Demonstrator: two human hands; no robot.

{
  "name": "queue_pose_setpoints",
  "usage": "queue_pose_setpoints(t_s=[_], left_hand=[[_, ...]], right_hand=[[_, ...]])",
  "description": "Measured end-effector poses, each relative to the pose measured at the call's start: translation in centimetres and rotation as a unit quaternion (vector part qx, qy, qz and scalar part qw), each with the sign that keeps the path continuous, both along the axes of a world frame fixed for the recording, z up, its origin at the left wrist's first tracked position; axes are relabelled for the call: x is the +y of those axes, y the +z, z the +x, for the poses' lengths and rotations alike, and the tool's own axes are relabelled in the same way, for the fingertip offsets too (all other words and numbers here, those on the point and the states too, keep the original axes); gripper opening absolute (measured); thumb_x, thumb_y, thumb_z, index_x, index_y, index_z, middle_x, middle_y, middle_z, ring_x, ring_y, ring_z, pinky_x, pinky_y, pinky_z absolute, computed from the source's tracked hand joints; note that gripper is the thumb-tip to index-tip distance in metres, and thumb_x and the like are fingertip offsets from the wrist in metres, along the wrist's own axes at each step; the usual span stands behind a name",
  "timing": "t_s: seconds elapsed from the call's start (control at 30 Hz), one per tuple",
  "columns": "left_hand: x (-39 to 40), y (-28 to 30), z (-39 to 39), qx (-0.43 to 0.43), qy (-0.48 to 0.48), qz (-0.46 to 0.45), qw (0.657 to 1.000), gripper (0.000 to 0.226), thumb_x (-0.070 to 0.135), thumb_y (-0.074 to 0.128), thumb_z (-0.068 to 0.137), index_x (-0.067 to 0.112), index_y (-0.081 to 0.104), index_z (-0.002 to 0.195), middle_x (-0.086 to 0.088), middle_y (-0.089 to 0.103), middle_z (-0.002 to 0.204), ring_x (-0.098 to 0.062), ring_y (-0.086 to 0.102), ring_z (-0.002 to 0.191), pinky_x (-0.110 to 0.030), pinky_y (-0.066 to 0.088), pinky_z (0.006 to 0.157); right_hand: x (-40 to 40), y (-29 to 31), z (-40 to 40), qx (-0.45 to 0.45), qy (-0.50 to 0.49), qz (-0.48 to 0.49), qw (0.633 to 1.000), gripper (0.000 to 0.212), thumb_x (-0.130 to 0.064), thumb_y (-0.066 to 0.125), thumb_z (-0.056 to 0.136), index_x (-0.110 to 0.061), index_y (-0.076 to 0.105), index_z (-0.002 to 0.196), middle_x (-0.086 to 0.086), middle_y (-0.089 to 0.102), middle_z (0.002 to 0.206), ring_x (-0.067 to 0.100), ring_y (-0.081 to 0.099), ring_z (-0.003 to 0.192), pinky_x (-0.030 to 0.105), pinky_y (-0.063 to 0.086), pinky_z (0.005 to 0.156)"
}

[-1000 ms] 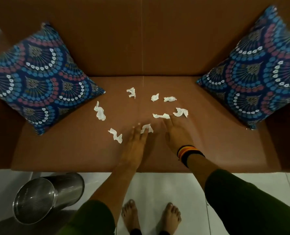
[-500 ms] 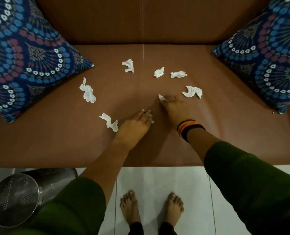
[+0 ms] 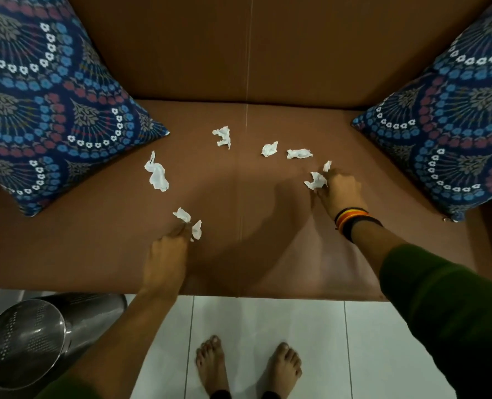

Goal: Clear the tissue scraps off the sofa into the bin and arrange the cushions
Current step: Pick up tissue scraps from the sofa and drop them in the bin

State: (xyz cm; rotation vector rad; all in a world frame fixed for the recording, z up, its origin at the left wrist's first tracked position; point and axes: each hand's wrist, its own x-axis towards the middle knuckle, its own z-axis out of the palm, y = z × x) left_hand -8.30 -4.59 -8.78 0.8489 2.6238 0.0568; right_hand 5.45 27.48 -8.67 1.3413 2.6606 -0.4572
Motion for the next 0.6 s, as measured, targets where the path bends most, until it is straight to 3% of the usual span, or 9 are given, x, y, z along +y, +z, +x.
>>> queue_pose_setpoints(t_s=[0.1,0.2,0.27,0.33,0.43,0.6], left_hand=[[0.2,-1.9,-0.7,0.04,-0.014,0.01,0.999,0.062,-0.009,0.058,0.092,0.009,0.044,0.15,-0.02,0.068,0.125,-0.043,0.071,0.095,-0.051,0.059,0.085],[0.9,-3.8,-1.0,0.012,-0.011,0.014,1.0,0.077,-0.011,0.056,0.091,0.016,0.029,0.158,-0.014,0.054,0.148,-0.04,0.07,0.105,-0.049,0.057,0.092],[1.1,-4.5,-0.8,0.012,-0.016,-0.002,1.0,0.078,-0.013,0.054,0.091,0.018,0.029,0.158,-0.009,0.041,0.16,-0.04,0.065,0.117,-0.048,0.054,0.098],[1.2,-4.5,-0.5,0.007,-0.015,0.008,1.0,0.063,-0.005,0.053,0.099,0.016,0.036,0.155,-0.013,0.047,0.155,-0.038,0.061,0.125,-0.047,0.052,0.103],[2.2,-2.5,-0.9,0.023,-0.003,-0.008,1.0,0.033,0.016,0.047,0.107,0.007,0.054,0.137,-0.015,0.071,0.124,-0.03,0.072,0.106,-0.036,0.056,0.094],[3.1,-0.1,-0.7,0.005,0.028,0.029,0.999,0.029,0.015,0.048,0.105,0.001,0.07,0.118,-0.017,0.074,0.114,-0.03,0.073,0.099,-0.033,0.055,0.091]], right_hand=[[0.7,-1.5,-1.0,-0.041,0.046,-0.002,0.998,0.053,-0.031,0.067,0.089,-0.009,0.051,0.134,0.02,0.068,0.113,0.043,0.066,0.097,0.044,0.054,0.077],[-0.1,-2.5,-1.4,-0.053,0.068,0.012,0.996,0.039,-0.019,0.066,0.089,-0.007,0.058,0.126,0.022,0.069,0.11,0.044,0.067,0.094,0.045,0.056,0.079],[-0.9,-3.1,-1.3,-0.045,0.067,0.025,0.996,0.026,-0.019,0.059,0.095,-0.002,0.064,0.114,0.023,0.069,0.106,0.045,0.067,0.092,0.044,0.055,0.078],[-1.9,-3.6,-0.9,-0.034,0.062,0.004,0.997,0.029,-0.023,0.054,0.098,-0.002,0.068,0.112,0.022,0.07,0.108,0.044,0.067,0.094,0.042,0.056,0.081],[-4.1,-3.2,-0.4,-0.005,0.047,-0.063,0.997,0.031,-0.028,0.057,0.097,-0.006,0.071,0.114,0.019,0.071,0.11,0.041,0.067,0.099,0.045,0.056,0.089],[-9.3,-1.4,0.0,0.088,0.045,-0.139,0.985,0.02,-0.022,0.066,0.092,-0.013,0.077,0.105,0.013,0.076,0.108,0.035,0.07,0.1,0.043,0.056,0.093]])
